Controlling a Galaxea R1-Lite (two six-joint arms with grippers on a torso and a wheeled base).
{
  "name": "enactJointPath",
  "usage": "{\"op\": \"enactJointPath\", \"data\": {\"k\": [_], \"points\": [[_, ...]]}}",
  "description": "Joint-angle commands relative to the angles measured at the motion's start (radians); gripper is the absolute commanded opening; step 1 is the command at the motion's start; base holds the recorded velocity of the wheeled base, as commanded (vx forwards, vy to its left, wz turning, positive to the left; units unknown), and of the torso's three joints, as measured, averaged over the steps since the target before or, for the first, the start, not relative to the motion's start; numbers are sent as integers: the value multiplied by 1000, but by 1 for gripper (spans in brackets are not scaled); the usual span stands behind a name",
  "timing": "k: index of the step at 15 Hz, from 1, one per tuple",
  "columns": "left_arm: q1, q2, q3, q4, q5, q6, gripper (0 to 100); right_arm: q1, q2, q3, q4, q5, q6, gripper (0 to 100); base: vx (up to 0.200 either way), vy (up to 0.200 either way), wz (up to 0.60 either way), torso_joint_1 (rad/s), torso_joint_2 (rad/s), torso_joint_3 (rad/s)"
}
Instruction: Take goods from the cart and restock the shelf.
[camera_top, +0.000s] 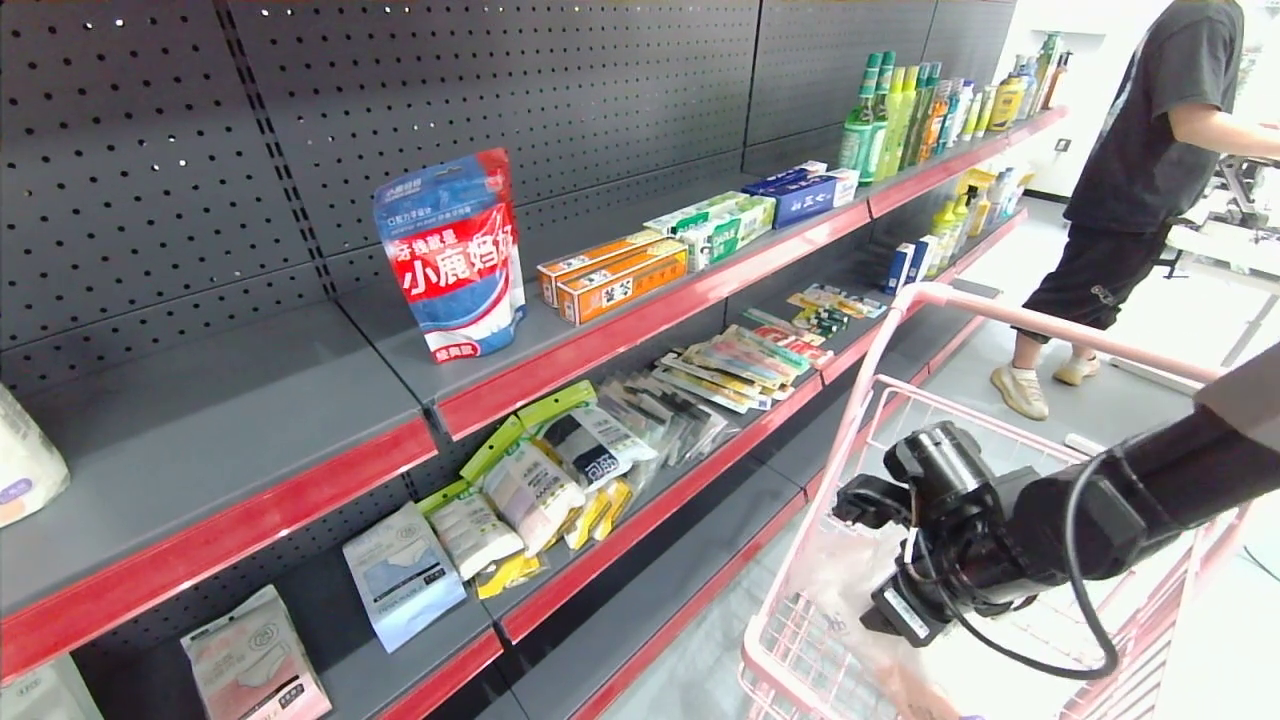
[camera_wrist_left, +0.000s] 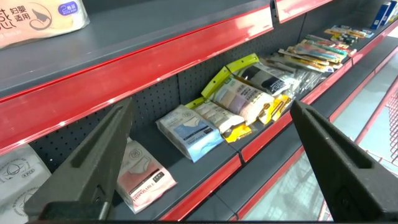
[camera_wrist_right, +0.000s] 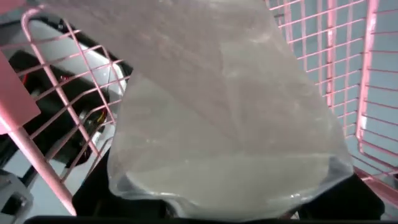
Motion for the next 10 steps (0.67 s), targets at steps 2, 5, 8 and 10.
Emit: {"op": "enactJointPath", "data": {"k": [2, 5, 8, 10], "points": [[0, 1, 0, 0, 1, 0, 100, -54, -164, 17, -3, -4, 6, 0, 0, 0, 0, 0, 0, 0], [0, 1, 0, 0, 1, 0, 100, -58, -307, 54, -5, -11, 60, 0, 0, 0, 0, 0, 0, 0], [0, 1, 0, 0, 1, -1, 100, -58, -479, 126, 0, -58, 49, 0, 0, 0, 0, 0, 0, 0], [0, 1, 0, 0, 1, -1, 100, -57, -592, 183, 0, -136, 25, 0, 0, 0, 0, 0, 0, 0]]}}
